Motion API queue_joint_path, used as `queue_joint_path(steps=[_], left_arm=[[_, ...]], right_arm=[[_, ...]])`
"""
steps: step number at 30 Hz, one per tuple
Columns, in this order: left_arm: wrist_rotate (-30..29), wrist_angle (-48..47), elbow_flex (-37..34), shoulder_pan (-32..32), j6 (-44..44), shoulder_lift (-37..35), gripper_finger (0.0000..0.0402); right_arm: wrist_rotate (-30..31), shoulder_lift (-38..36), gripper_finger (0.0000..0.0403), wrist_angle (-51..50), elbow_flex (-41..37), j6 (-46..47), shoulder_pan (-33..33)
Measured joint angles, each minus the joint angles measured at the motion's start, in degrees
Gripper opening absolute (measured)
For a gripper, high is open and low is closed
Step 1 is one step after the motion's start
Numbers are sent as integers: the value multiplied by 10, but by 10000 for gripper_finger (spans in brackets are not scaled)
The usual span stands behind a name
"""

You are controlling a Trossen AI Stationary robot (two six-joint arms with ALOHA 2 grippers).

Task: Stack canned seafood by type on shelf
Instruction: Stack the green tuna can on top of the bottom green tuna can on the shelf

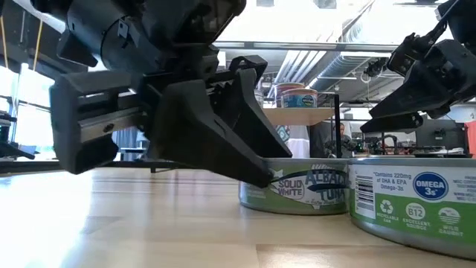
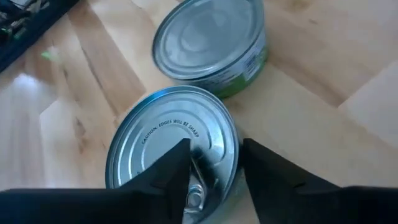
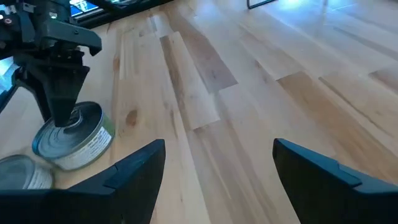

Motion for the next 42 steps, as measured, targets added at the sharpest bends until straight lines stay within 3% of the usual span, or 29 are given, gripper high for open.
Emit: queue_joint_path(steps=[9, 11, 22, 35, 42], left_arm=[[-53, -9, 0, 1, 14, 0, 16], [-63, -10, 0, 1, 13, 0, 5], [-82, -24, -4, -3, -7, -27, 0], [-192, -85, -3, -30, 1, -91, 0], [-245, -181, -3, -34, -29, -160, 0]], right_arm=[[11, 0, 291, 0, 0, -3, 0], [11, 0, 291, 0, 0, -3, 0], [11, 0, 291, -2, 1, -5, 0], [11, 0, 291, -5, 1, -5, 0], [11, 0, 291, -5, 1, -4, 0]])
